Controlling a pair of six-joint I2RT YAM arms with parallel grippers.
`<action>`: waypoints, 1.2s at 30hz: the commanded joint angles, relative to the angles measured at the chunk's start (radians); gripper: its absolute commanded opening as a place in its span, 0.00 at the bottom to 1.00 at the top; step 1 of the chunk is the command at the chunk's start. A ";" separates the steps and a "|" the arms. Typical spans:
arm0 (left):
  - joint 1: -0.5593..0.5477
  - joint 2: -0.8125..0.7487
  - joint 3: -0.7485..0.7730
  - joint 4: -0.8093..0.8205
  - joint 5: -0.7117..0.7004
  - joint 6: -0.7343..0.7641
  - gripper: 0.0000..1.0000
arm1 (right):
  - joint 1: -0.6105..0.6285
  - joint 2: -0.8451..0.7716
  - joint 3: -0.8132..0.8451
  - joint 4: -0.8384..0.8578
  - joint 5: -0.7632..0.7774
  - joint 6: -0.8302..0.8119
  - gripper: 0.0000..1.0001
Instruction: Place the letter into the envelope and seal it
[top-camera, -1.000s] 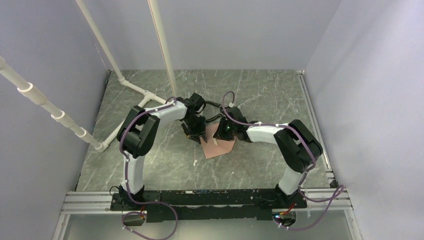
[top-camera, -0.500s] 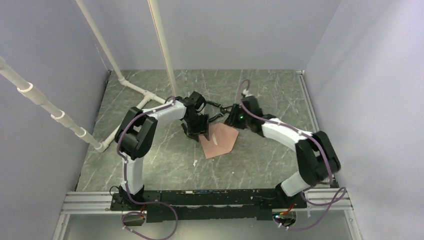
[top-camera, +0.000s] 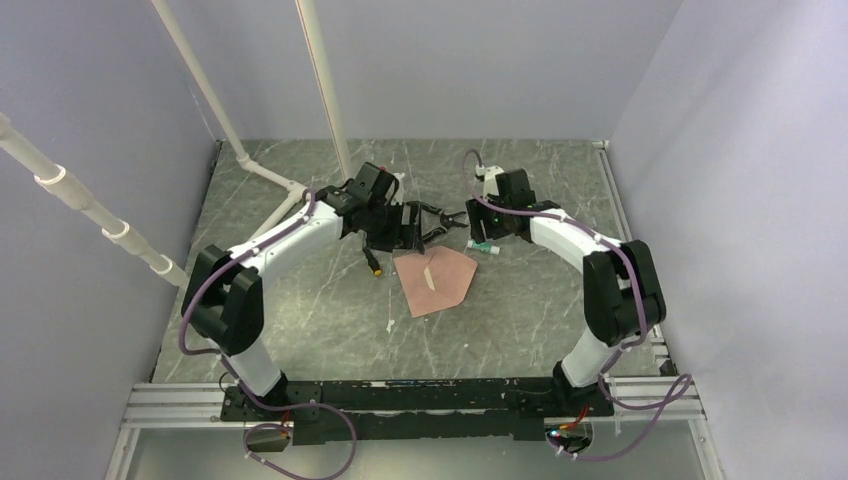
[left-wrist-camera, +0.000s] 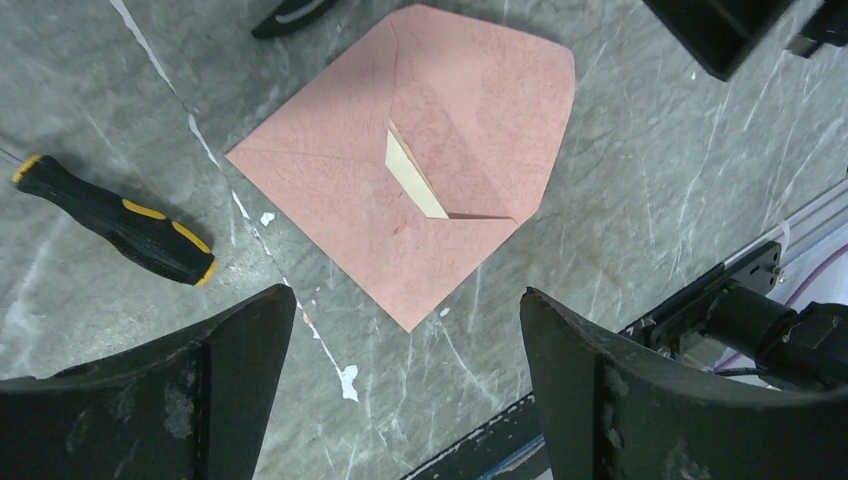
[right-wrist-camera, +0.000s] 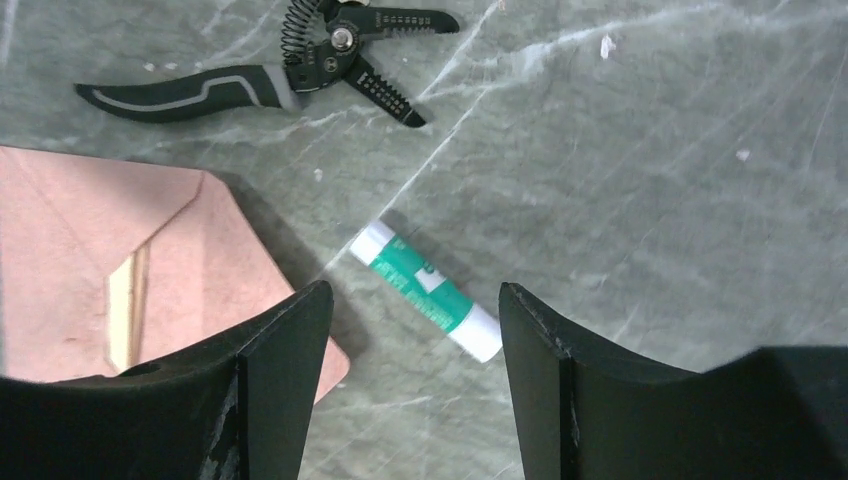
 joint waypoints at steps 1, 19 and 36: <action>-0.004 -0.059 -0.015 0.064 -0.058 0.026 0.89 | -0.003 0.056 0.073 -0.091 0.009 -0.166 0.65; 0.021 -0.037 0.017 0.127 -0.035 -0.013 0.87 | -0.022 0.195 0.046 -0.066 -0.025 -0.262 0.29; 0.113 -0.068 0.099 0.216 0.352 -0.158 0.89 | 0.090 -0.293 -0.059 0.045 -0.284 -0.164 0.11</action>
